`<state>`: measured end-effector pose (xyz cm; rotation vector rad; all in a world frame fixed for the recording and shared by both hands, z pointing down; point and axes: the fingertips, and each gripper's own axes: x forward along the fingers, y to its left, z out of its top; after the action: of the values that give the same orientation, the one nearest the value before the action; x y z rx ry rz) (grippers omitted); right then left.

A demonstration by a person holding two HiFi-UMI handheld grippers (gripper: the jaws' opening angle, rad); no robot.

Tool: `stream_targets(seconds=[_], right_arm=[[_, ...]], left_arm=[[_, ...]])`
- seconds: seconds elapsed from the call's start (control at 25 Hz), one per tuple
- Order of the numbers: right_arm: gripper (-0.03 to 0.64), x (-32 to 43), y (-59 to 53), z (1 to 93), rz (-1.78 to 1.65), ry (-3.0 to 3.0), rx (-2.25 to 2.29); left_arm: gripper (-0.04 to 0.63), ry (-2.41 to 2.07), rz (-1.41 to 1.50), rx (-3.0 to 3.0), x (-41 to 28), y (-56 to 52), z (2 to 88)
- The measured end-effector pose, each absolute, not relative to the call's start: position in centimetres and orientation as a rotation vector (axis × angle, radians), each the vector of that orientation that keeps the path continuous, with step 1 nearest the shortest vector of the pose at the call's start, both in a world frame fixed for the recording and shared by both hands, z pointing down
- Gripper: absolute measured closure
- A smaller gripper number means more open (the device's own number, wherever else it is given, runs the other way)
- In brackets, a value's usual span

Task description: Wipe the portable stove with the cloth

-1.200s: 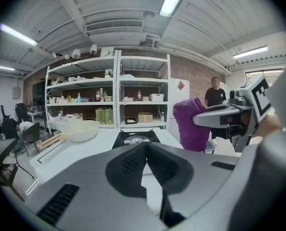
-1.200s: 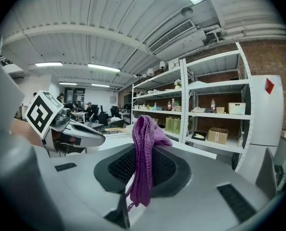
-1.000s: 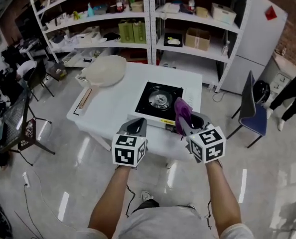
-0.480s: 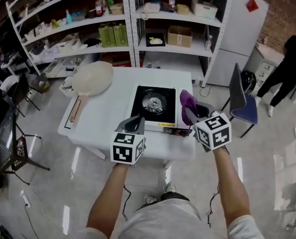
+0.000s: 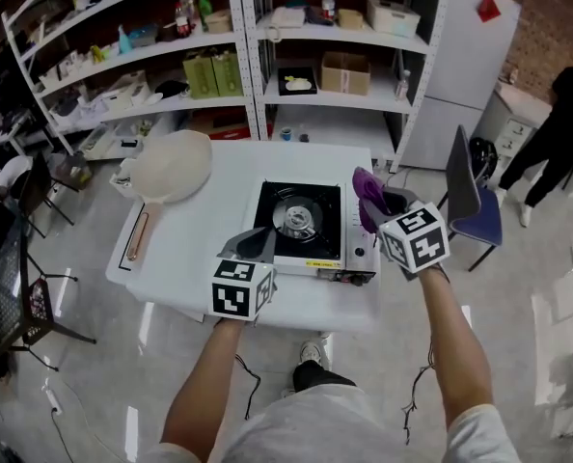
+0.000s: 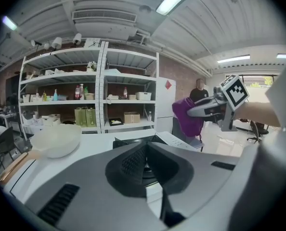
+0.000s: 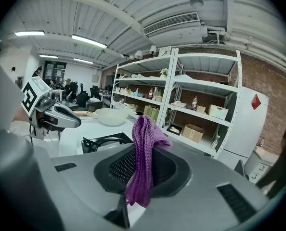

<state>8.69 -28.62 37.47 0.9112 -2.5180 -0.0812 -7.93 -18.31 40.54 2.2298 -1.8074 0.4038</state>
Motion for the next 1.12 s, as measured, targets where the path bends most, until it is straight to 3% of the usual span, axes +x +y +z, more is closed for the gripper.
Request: stream_targets(seconds=[0.64, 1.12], right_arm=[[0.554, 7.2, -41.3, 42.2, -0.195, -2.337, 0.772], [0.554, 4.8, -41.0, 48.4, -0.102, -2.231, 0.533]], left_arm=[[0.591, -1.767, 0.428, 2.223, -8.2, -29.9, 41.4], [0.591, -1.772, 0.434, 2.207, -9.7, -30.8, 42.3]])
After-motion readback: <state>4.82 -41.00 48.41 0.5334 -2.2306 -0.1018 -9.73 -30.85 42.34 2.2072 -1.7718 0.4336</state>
